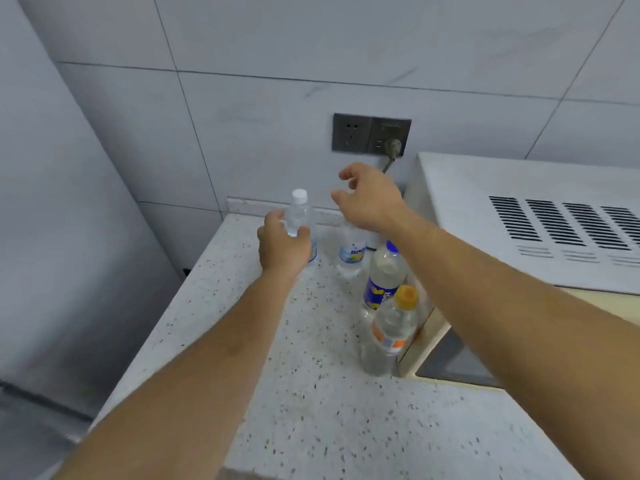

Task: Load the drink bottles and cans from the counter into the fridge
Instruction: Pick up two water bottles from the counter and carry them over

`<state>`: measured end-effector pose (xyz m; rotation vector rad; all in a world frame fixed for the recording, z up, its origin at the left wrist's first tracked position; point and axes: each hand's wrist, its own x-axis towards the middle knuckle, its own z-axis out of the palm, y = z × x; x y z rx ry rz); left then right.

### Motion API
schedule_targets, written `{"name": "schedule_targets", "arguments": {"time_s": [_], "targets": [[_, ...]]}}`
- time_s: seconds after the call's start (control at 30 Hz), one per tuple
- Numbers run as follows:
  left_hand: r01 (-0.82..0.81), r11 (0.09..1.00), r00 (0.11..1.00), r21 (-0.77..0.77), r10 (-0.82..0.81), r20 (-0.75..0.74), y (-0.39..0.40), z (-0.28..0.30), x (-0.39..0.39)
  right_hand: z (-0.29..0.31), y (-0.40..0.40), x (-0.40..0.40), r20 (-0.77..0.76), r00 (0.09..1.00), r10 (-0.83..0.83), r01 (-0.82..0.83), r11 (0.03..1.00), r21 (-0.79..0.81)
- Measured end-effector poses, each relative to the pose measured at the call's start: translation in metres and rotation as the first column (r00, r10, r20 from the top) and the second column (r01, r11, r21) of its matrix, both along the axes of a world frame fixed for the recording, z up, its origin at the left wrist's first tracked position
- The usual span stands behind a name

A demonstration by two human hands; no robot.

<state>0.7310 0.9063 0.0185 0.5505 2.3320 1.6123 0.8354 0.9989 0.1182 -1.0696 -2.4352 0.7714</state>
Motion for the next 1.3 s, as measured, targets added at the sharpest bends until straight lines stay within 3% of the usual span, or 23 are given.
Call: {"name": "schedule_targets", "arguments": {"time_s": [0.1, 0.2, 0.3, 0.4, 0.57, 0.8, 0.93, 1.2, 1.3], "targets": [[0.075, 0.981, 0.969, -0.177, -0.114, -0.218, 0.023, 0.014, -0.032, 0.001, 0.042, -0.016, 0.303, 0.953, 0.009, -0.025, 0.998, 0.050], [0.127, 0.936, 0.889, -0.329, -0.254, -0.380, 0.039, 0.023, -0.054, -0.004, 0.067, -0.032, 0.448, 0.893, 0.035, -0.074, 0.995, 0.068], [0.169, 0.847, 0.794, -0.505, -0.420, -0.439, 0.053, 0.024, -0.064, -0.017, 0.078, -0.044, 0.579, 0.813, 0.070, -0.166, 0.979, 0.114], [0.208, 0.773, 0.752, -0.600, -0.518, -0.406, 0.056, 0.015, -0.064, -0.031, 0.082, -0.047, 0.672, 0.738, 0.054, -0.239, 0.953, 0.186], [0.189, 0.838, 0.759, -0.513, -0.456, -0.465, 0.040, 0.011, -0.050, -0.038, 0.079, -0.036, 0.669, 0.742, 0.052, -0.266, 0.938, 0.222], [0.197, 0.899, 0.874, -0.392, -0.342, -0.345, -0.014, -0.003, -0.018, -0.041, 0.037, -0.020, 0.671, 0.733, 0.112, -0.269, 0.954, 0.135], [0.139, 0.949, 0.923, -0.284, -0.229, -0.311, -0.049, 0.002, -0.002, -0.042, 0.008, -0.014, 0.614, 0.777, 0.135, -0.266, 0.955, 0.127], [0.143, 0.959, 0.930, -0.245, -0.214, -0.297, -0.121, 0.006, 0.028, -0.049, -0.055, 0.004, 0.497, 0.821, 0.281, -0.293, 0.954, -0.056], [0.095, 0.982, 0.934, -0.166, -0.146, -0.325, -0.141, -0.004, 0.037, -0.056, -0.068, 0.017, 0.417, 0.867, 0.274, -0.259, 0.961, -0.094]]}}
